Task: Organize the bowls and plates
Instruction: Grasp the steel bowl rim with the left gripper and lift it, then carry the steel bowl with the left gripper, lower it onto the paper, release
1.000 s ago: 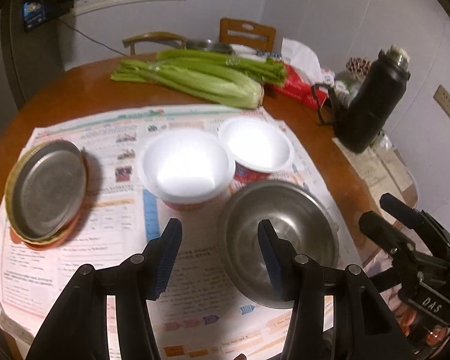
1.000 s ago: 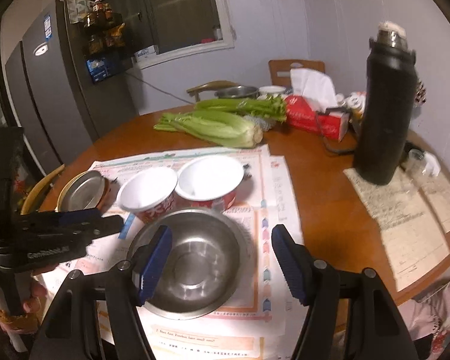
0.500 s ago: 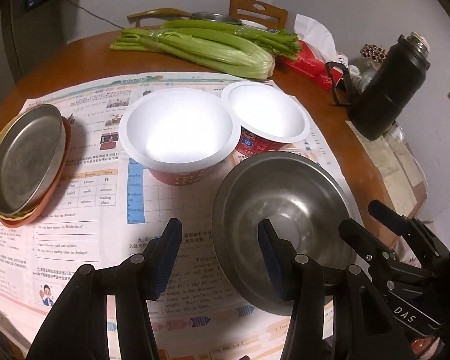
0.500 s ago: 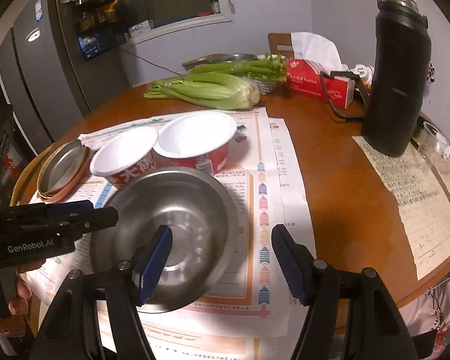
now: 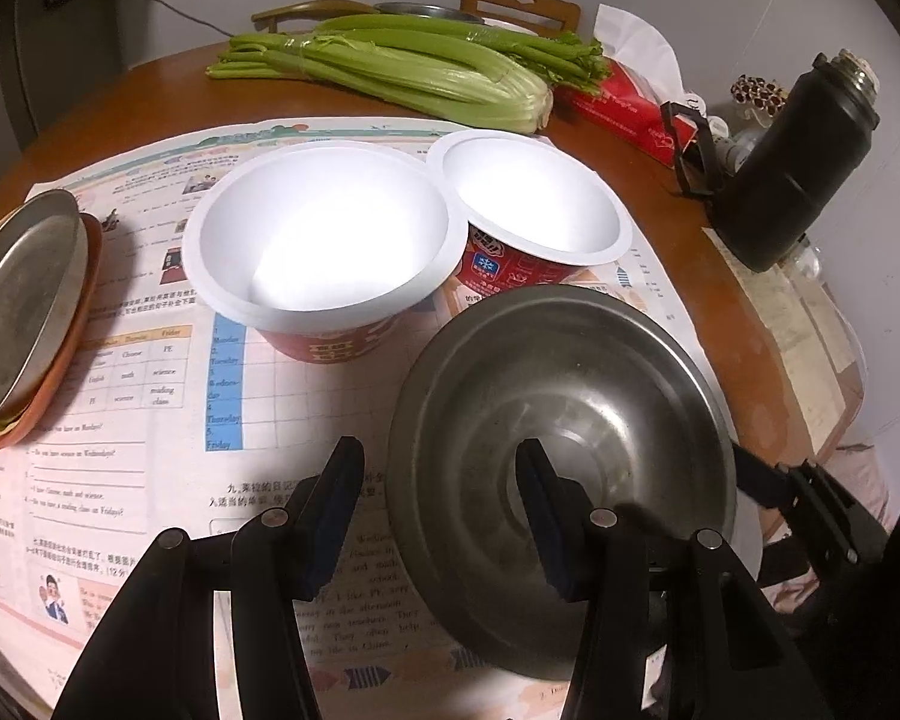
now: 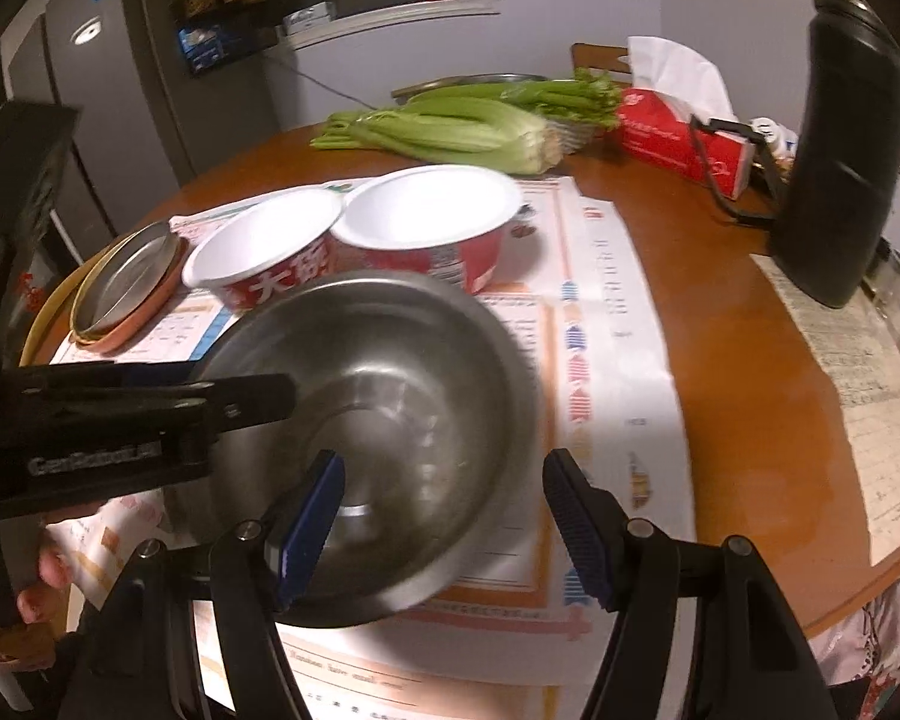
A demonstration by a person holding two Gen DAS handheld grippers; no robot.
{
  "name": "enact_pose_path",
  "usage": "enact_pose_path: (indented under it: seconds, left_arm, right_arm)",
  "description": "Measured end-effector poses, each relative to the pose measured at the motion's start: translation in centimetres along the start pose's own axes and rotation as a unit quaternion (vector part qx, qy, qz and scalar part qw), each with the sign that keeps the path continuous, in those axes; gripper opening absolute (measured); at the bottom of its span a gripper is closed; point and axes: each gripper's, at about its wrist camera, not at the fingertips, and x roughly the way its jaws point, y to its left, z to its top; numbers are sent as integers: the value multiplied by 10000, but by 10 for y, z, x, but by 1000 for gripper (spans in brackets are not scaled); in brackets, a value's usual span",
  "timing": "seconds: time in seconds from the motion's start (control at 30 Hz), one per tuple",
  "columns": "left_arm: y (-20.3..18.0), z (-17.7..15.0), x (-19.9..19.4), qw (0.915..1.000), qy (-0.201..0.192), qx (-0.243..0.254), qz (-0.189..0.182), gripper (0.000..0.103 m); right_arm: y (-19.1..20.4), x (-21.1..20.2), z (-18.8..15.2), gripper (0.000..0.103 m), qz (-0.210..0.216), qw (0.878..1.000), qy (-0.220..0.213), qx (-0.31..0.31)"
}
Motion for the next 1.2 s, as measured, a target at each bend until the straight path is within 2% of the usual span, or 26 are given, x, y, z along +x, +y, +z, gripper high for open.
enact_pose_path:
  seconds: [0.2, 0.3, 0.67, 1.2]
  left_arm:
    - [-2, 1, 8, 10000, 26, -7, -88, 54]
    - [-2, 2, 13, 9996, 88, -58, -255, 54]
    - [5, 0, 8, 9993, 72, -168, -331, 54]
    - [41, -24, -62, 9985, -518, -136, -147, 54]
  right_arm:
    - [15, 3, -2, 69, 88, 9998, -5, -163]
    - [20, 6, -3, 69, 134, 9998, 38, -167]
    - [29, -3, -2, 69, 123, 9995, -65, -287]
    - [76, -32, 9, 69, 445, 9963, -342, -648]
